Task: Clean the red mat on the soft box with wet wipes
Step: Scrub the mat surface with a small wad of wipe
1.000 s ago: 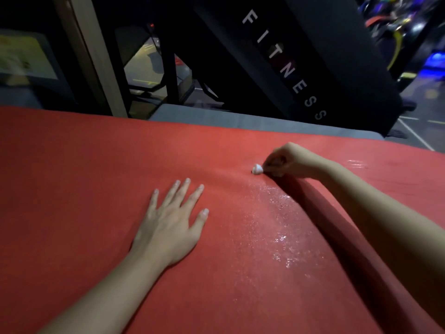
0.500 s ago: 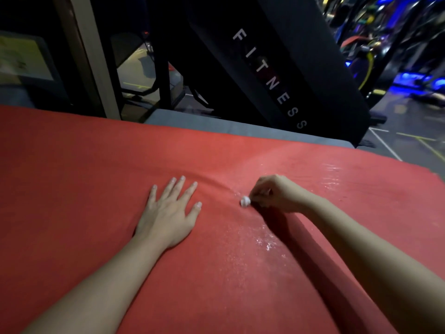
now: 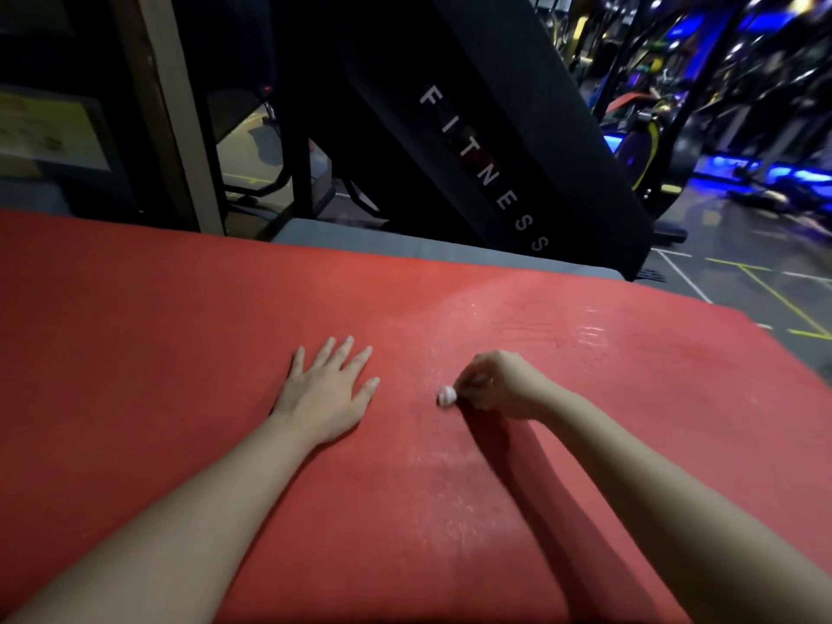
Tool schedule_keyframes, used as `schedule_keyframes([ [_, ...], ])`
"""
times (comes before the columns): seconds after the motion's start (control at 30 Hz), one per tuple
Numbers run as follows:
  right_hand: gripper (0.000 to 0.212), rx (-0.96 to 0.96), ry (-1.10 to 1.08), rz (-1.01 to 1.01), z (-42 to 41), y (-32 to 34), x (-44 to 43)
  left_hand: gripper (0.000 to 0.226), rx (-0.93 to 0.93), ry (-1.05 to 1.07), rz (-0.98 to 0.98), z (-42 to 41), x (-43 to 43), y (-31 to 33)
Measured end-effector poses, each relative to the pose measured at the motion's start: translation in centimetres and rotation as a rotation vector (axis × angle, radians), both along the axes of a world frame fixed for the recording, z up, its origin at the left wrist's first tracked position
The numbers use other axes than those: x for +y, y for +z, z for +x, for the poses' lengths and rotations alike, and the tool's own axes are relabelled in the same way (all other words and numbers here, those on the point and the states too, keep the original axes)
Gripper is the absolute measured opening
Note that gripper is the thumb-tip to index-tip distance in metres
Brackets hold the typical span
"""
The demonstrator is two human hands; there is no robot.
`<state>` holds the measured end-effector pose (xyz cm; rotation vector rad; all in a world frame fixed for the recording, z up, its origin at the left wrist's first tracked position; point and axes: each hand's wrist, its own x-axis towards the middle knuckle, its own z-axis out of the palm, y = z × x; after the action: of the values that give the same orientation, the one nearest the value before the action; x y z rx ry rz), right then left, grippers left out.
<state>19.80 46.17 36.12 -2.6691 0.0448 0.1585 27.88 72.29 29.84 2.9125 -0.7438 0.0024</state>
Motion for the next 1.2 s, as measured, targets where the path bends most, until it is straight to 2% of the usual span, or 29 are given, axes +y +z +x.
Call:
schedule_keyframes([
  [0.07, 0.007, 0.1, 0.119, 0.025, -3.5, 0.7, 0.9, 0.062, 0.006, -0.034, 0.013, -0.6, 0.3, 0.3],
  [0.13, 0.005, 0.109, 0.133, 0.015, -5.1, 0.8, 1.1, 0.063, 0.016, -0.04, 0.029, -1.3, 0.6, 0.5],
  [0.27, 0.016, -0.177, -0.156, -0.022, -4.8, -1.5, 1.6, 0.064, 0.037, -0.066, 0.092, -3.1, 0.7, 1.4],
  [0.33, 0.018, -0.264, -0.177, -0.055, -5.0, -2.3, 2.1, 0.064, 0.062, -0.076, 0.074, -4.5, 0.5, 2.0],
  [0.4, 0.016, -0.17, -0.071, -0.043, -6.3, -1.2, 2.3, 0.064, 0.091, -0.089, 0.07, -6.0, 0.4, 2.5],
  [0.5, 0.012, 0.21, 0.124, 0.017, -9.6, 1.4, 2.7, 0.065, 0.092, -0.129, 0.105, -7.9, 0.5, 2.5],
  [0.53, 0.012, 0.264, 0.155, 0.017, -10.6, 1.6, 3.0, 0.065, 0.096, -0.142, 0.114, -8.4, 0.7, 2.6],
  [0.57, 0.012, 0.245, 0.158, 0.004, -11.4, 1.5, 3.3, 0.065, 0.102, -0.15, 0.122, -8.9, 0.9, 2.5],
  [0.7, 0.017, -0.137, -0.012, -0.041, -11.4, -0.5, 4.9, 0.065, 0.126, -0.146, 0.142, -10.4, 1.9, 2.0],
  [0.77, 0.019, -0.239, -0.07, -0.075, -11.1, -1.2, 5.5, 0.065, 0.118, -0.125, 0.125, -11.0, 2.5, 1.7],
  [0.83, 0.018, -0.187, -0.078, -0.045, -11.7, -1.1, 5.7, 0.065, 0.101, -0.109, 0.113, -11.6, 2.8, 1.6],
  [0.97, 0.011, 0.055, 0.111, -0.026, -15.3, 0.2, 5.7, 0.065, 0.094, -0.115, 0.101, -13.4, 3.3, 1.3],
  [1.2, 0.011, 0.071, 0.155, -0.012, -19.8, 0.6, 6.1, 0.064, 0.132, -0.085, 0.091, -15.1, 3.6, 1.4],
])
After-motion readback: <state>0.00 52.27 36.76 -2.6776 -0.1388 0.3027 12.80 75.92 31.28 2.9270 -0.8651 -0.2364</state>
